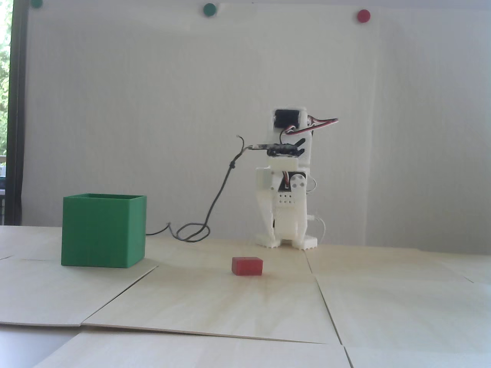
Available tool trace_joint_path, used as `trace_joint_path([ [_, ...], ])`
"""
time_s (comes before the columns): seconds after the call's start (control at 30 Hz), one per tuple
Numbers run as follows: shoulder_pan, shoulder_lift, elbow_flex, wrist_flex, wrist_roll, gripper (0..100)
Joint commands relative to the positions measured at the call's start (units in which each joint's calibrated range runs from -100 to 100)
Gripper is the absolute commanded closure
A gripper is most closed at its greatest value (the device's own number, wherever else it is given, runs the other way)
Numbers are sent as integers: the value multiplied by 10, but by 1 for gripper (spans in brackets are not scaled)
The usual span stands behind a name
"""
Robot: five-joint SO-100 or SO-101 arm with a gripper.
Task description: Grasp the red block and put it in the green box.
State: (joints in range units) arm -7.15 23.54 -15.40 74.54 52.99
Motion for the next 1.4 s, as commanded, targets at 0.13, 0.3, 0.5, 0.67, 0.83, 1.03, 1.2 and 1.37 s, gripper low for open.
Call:
trace_joint_path([
  [0.13, 51, -11, -52, 8, 3, 85],
  [0.3, 67, -11, -51, 8, 4, 85],
  [0.5, 67, -8, -51, 14, 26, 85],
  [0.67, 82, 21, -56, 9, 32, 85],
  [0.83, 82, 37, -57, 8, 33, 85],
  [1.03, 81, 36, -58, 8, 33, 85],
  [1.2, 75, 34, -58, 13, 61, 85],
  [1.37, 82, 34, -63, 8, 68, 85],
])
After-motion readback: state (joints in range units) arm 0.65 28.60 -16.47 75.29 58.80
